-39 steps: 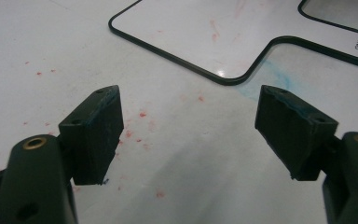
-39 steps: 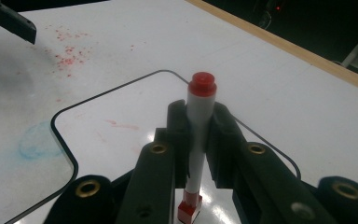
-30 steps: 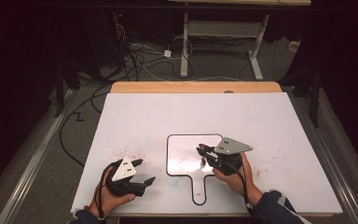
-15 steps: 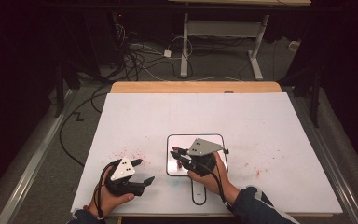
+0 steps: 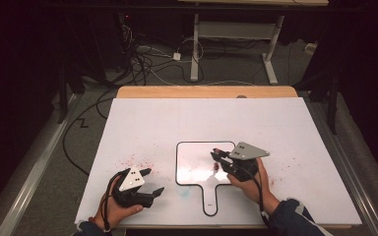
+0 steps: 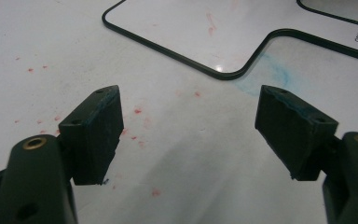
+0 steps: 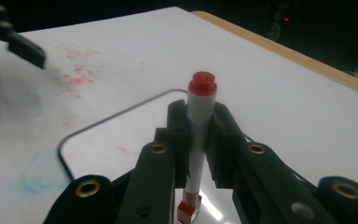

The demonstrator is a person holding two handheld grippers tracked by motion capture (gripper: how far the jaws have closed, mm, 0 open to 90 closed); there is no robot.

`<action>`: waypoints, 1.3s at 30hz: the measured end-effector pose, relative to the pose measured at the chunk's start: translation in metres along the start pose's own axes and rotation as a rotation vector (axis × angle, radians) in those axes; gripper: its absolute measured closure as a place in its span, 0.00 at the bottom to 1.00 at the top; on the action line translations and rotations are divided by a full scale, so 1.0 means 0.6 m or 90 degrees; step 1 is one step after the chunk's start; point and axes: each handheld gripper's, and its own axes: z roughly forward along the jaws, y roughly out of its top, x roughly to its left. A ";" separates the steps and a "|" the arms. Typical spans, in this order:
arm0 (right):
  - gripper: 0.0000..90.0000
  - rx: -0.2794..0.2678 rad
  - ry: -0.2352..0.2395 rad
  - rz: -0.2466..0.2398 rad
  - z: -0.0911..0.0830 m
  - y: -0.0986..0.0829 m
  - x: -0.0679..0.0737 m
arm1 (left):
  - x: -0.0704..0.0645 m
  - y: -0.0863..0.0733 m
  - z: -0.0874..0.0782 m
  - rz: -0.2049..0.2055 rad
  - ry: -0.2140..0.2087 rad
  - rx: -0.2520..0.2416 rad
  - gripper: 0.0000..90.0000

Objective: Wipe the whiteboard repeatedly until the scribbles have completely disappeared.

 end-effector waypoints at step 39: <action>0.91 -0.003 0.072 -0.014 0.087 0.047 0.067 | -0.004 0.001 -0.004 0.009 -0.009 -0.008 0.25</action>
